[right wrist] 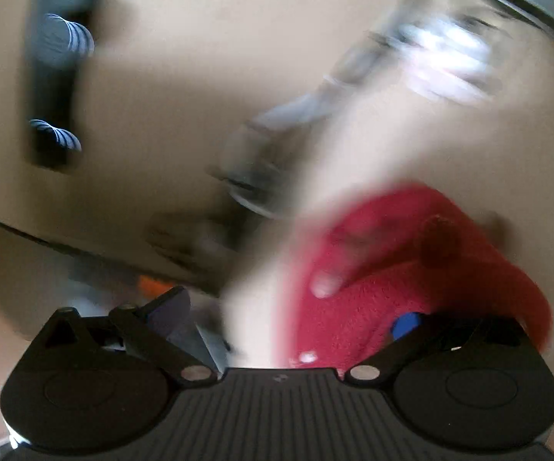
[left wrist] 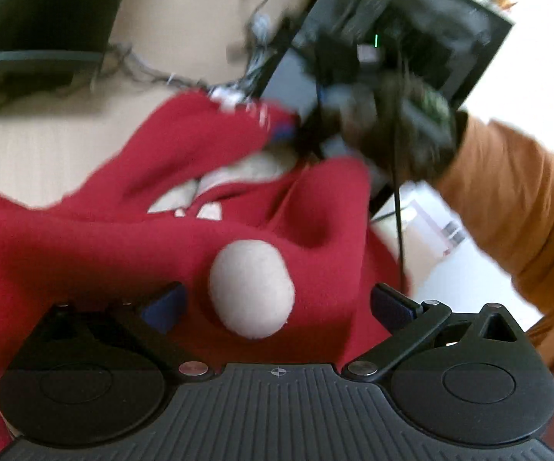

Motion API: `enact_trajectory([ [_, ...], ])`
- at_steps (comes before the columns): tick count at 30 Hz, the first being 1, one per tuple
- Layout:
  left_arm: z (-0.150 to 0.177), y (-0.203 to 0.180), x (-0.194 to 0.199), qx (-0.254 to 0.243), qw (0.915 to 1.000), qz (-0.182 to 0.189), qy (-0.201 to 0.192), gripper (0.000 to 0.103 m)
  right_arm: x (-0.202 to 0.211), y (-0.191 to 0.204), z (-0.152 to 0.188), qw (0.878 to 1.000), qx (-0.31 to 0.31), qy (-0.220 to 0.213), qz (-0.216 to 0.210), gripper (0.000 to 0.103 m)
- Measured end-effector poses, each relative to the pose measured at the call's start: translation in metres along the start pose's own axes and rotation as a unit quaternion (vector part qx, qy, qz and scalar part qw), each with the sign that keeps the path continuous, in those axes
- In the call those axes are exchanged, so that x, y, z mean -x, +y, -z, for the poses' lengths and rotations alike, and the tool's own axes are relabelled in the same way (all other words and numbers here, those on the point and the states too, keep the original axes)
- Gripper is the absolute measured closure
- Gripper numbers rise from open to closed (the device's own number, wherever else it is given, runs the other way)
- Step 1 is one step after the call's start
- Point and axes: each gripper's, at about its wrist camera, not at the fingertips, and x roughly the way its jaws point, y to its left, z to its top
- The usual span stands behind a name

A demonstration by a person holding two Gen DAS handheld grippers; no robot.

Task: Fold clothes

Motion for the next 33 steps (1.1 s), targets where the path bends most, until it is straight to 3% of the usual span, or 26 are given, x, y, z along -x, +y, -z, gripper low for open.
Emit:
enact_trajectory([
  [1, -0.001, 0.003, -0.003, -0.001, 1.0, 0.002, 0.002, 0.0, 0.0, 0.017, -0.006, 0.997, 0.028, -0.003, -0.077, 0.0],
  [3, -0.002, 0.004, -0.007, -0.015, 0.9998, 0.009, 0.001, 0.0, -0.002, 0.053, -0.011, 0.978, 0.09, 0.01, -0.19, 0.0],
  [5, -0.003, 0.002, -0.006, -0.035, 0.9993, 0.013, -0.001, 0.0, -0.011, 0.076, -0.009, 0.969, 0.146, 0.02, -0.2, 0.0],
  [6, -0.004, 0.003, -0.008, -0.042, 0.9991, 0.012, 0.002, 0.0, -0.021, 0.076, -0.01, 0.973, 0.148, 0.023, -0.174, 0.0],
  [8, -0.008, 0.004, -0.015, -0.048, 0.9988, 0.008, 0.009, 0.0, -0.045, 0.055, -0.014, 0.988, 0.094, 0.027, -0.116, 0.0],
  [10, -0.009, 0.003, -0.019, -0.052, 0.9986, 0.006, 0.008, 0.0, -0.055, 0.02, -0.019, 0.997, 0.0, 0.015, -0.075, 0.0],
  [12, -0.01, 0.003, -0.022, -0.055, 0.9985, 0.005, 0.004, 0.0, -0.051, -0.009, -0.017, 0.994, -0.075, 0.014, -0.072, 0.0],
  [15, -0.013, 0.005, -0.022, -0.045, 0.999, 0.003, -0.004, 0.0, -0.024, -0.018, -0.01, 0.992, -0.092, 0.023, -0.087, 0.0],
  [18, -0.02, 0.006, -0.005, -0.042, 0.9986, -0.024, -0.022, 0.0, 0.03, 0.011, 0.003, 0.997, 0.011, 0.005, -0.076, 0.0],
  [20, -0.022, 0.014, 0.021, -0.041, 0.9951, -0.073, -0.052, 0.0, 0.071, 0.039, 0.026, 0.989, 0.14, -0.033, -0.032, 0.0],
  [23, -0.021, 0.038, 0.057, -0.017, 0.9841, -0.158, -0.081, 0.0, 0.102, 0.064, 0.08, 0.947, 0.306, -0.065, 0.067, 0.0],
  [24, -0.02, 0.046, 0.066, -0.01, 0.9769, -0.196, -0.084, 0.0, 0.106, 0.067, 0.1, 0.93, 0.349, -0.067, 0.095, 0.0],
  [26, -0.021, 0.057, 0.081, 0.002, 0.9543, -0.285, -0.09, 0.0, 0.101, 0.06, 0.134, 0.908, 0.397, -0.045, 0.128, 0.0],
  [27, -0.021, 0.062, 0.088, 0.014, 0.9473, -0.305, -0.097, 0.0, 0.098, 0.056, 0.151, 0.902, 0.41, -0.032, 0.134, 0.0],
  [29, -0.019, 0.066, 0.103, 0.049, 0.9485, -0.29, -0.118, 0.0, 0.09, 0.042, 0.178, 0.902, 0.411, -0.008, 0.135, 0.0],
  [32, -0.016, 0.053, 0.106, 0.055, 0.9655, -0.215, -0.137, 0.0, 0.069, 0.009, 0.206, 0.914, 0.367, 0.027, 0.172, 0.0],
  [33, -0.015, 0.047, 0.101, 0.043, 0.9688, -0.206, -0.131, 0.0, 0.065, 0.001, 0.209, 0.915, 0.36, 0.018, 0.181, 0.0],
])
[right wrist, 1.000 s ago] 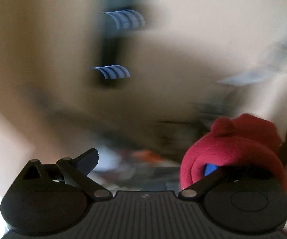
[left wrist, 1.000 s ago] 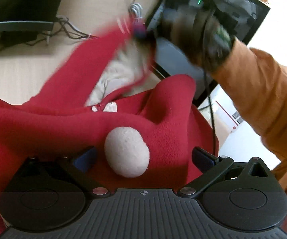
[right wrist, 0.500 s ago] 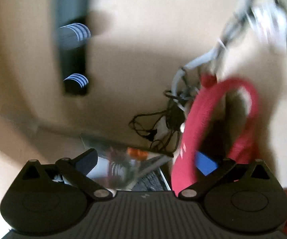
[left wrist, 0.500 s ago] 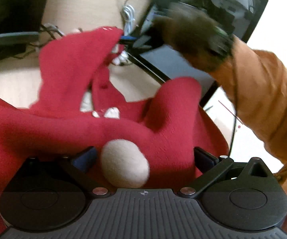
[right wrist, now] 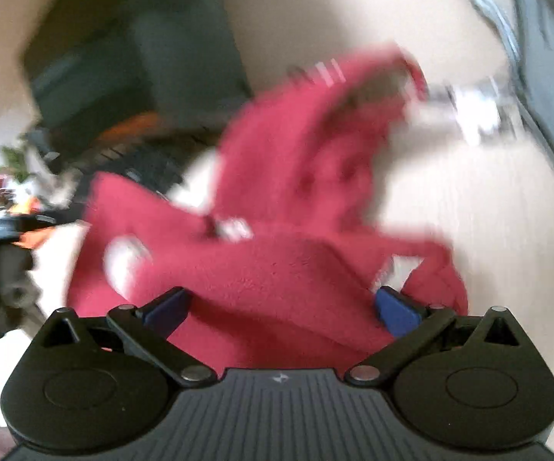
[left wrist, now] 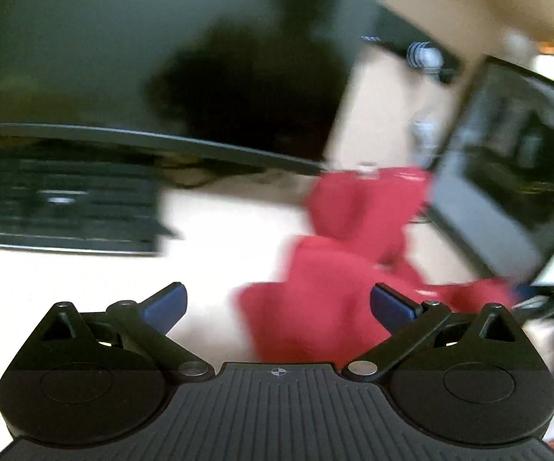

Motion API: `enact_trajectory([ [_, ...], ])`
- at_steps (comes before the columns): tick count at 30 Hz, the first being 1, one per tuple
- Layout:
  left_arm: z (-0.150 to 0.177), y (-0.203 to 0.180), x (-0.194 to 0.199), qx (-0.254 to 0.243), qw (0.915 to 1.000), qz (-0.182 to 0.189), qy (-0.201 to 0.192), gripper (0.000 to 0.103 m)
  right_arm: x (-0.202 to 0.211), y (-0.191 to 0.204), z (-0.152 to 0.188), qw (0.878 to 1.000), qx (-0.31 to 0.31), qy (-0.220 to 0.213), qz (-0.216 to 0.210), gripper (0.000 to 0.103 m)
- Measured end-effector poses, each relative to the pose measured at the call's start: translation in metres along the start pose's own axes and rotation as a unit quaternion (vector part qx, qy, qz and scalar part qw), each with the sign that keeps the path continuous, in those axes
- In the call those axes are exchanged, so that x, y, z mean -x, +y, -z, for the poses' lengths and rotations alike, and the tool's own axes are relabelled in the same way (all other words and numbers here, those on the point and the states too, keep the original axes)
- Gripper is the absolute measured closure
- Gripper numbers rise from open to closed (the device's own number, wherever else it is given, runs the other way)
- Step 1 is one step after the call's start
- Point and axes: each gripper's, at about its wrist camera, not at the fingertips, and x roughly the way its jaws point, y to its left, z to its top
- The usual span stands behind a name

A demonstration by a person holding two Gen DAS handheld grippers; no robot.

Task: Fold clothes

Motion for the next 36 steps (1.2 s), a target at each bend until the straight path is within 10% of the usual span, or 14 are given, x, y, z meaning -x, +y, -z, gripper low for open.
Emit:
enact_trajectory([
  [7, 0.009, -0.034, -0.032, -0.05, 0.9985, -0.007, 0.02, 0.0, 0.009, 0.008, -0.003, 1.0, -0.005, -0.001, 0.01, 0.0],
  [13, 0.013, -0.028, -0.021, -0.034, 0.9994, 0.0, -0.008, 0.003, 0.077, -0.013, -0.004, 0.989, -0.013, -0.137, 0.052, 0.001],
  [18, 0.005, -0.027, -0.006, -0.019, 0.9991, -0.01, -0.035, 0.025, 0.084, -0.017, -0.016, 0.983, 0.007, -0.147, 0.107, 0.026],
  [27, -0.011, -0.057, 0.005, -0.096, 0.9929, -0.006, -0.07, 0.013, 0.068, 0.01, -0.034, 0.985, 0.081, -0.132, 0.076, 0.047],
  [36, 0.018, 0.007, -0.035, -0.113, 0.9718, -0.206, -0.007, 0.014, 0.045, -0.008, 0.005, 0.971, 0.127, -0.056, 0.192, 0.038],
])
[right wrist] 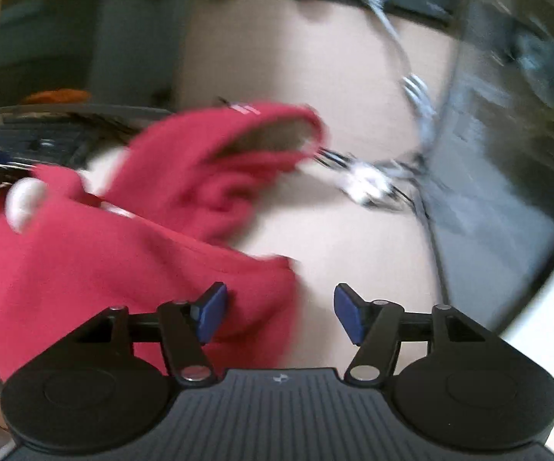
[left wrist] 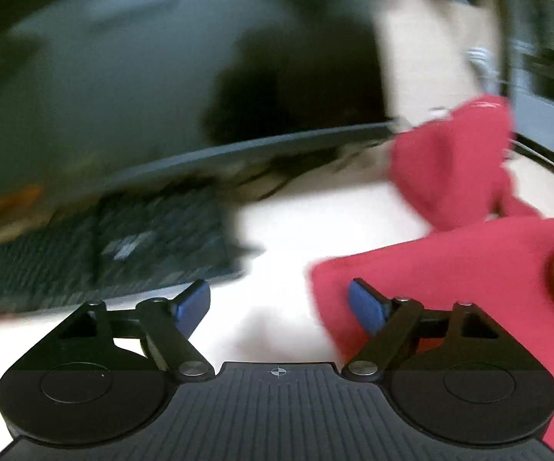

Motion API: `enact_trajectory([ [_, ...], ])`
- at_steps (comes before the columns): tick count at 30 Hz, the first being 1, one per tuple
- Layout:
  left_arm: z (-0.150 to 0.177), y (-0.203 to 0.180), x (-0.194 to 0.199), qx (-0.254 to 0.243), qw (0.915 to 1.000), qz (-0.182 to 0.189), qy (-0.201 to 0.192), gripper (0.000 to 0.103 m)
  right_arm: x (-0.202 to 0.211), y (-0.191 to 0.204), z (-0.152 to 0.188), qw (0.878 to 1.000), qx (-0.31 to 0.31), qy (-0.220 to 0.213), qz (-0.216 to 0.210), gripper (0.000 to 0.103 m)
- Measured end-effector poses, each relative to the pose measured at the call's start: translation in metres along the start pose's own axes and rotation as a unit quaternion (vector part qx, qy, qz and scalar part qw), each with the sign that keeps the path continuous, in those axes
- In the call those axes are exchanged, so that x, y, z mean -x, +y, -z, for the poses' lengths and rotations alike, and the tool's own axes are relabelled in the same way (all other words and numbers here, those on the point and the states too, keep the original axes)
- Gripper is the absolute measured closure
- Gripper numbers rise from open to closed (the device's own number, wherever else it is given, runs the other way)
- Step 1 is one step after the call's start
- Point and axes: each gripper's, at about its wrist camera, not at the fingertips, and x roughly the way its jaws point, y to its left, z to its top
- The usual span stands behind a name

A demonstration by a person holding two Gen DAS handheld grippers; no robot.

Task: Fold clothes

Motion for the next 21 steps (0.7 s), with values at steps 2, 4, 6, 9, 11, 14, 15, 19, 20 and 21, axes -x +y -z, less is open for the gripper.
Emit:
enact_trajectory([
  [2, -0.001, 0.01, 0.008, 0.006, 0.9998, -0.018, -0.006, 0.016, 0.005, -0.013, -0.003, 1.0, -0.023, 0.002, 0.008, 0.038],
  [4, -0.006, 0.02, 0.016, 0.016, 0.9994, -0.026, -0.017, 0.017, 0.013, -0.018, -0.009, 0.999, -0.029, -0.012, 0.003, 0.038],
  [6, -0.013, 0.034, 0.027, 0.061, 0.9976, 0.006, -0.032, 0.017, 0.02, -0.02, -0.019, 0.999, -0.04, -0.024, -0.027, 0.038],
  [9, -0.021, 0.044, 0.042, 0.127, 0.9858, 0.096, -0.053, 0.012, 0.013, -0.024, -0.029, 0.995, -0.072, -0.017, -0.064, 0.038],
  [11, -0.025, 0.037, 0.05, 0.144, 0.9761, 0.149, -0.066, 0.01, -0.003, -0.025, -0.026, 0.993, -0.09, 0.0, -0.071, 0.039],
  [14, -0.028, 0.012, 0.056, 0.138, 0.9604, 0.23, -0.074, 0.009, -0.025, -0.02, -0.018, 0.988, -0.119, 0.034, -0.093, 0.072],
  [15, -0.028, 0.001, 0.057, 0.133, 0.954, 0.26, -0.07, 0.009, -0.021, -0.015, -0.019, 0.989, -0.109, 0.024, -0.094, 0.075],
  [19, -0.024, -0.037, 0.064, 0.094, 0.9398, 0.323, -0.062, 0.008, 0.032, -0.001, -0.038, 0.992, -0.046, -0.081, -0.084, 0.087],
  [20, -0.023, -0.04, 0.064, 0.089, 0.9379, 0.329, -0.062, 0.007, 0.039, -0.003, -0.041, 0.992, -0.038, -0.103, -0.059, 0.09],
  [21, -0.023, -0.043, 0.061, 0.088, 0.9374, 0.331, -0.061, 0.007, 0.047, -0.006, -0.045, 0.991, -0.029, -0.125, -0.035, 0.091],
])
